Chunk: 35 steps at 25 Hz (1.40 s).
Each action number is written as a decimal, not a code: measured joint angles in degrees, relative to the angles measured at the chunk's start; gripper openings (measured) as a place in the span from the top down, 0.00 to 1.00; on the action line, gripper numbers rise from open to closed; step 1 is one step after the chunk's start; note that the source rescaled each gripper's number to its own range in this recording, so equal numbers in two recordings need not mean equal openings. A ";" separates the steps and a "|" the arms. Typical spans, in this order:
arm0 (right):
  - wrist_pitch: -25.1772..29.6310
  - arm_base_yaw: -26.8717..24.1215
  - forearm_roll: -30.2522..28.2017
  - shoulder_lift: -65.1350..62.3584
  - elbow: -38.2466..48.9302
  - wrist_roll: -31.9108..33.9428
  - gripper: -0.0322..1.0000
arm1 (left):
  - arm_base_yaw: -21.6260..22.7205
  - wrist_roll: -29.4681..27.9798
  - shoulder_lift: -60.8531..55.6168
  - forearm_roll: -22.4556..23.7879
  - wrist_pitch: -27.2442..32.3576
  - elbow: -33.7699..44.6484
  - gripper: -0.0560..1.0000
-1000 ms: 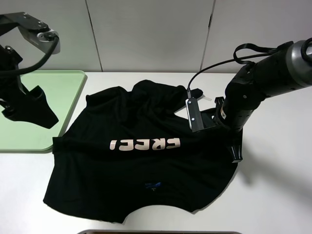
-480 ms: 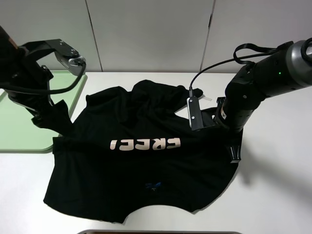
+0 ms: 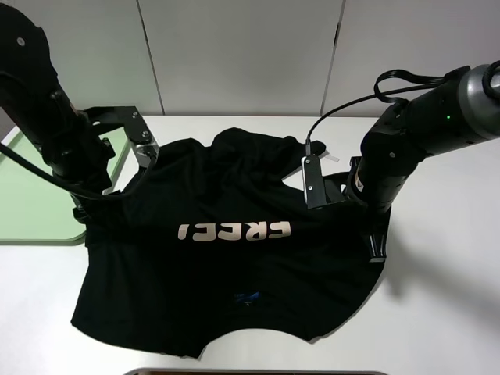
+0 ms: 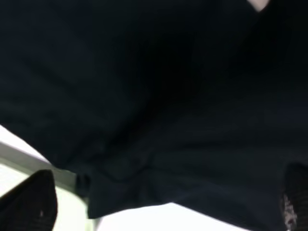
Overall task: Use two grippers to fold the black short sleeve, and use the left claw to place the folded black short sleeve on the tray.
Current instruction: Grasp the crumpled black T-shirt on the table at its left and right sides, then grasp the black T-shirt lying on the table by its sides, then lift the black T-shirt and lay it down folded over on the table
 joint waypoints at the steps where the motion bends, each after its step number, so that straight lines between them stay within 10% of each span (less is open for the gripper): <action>1: 0.00 0.00 0.00 0.00 0.00 0.33 0.97 | 0.00 0.06 0.90 0.43 -0.01 -0.57 0.09; 35: 2.99 0.00 2.80 0.00 0.00 3.35 0.97 | 0.00 5.34 17.15 -3.25 0.42 -5.98 0.12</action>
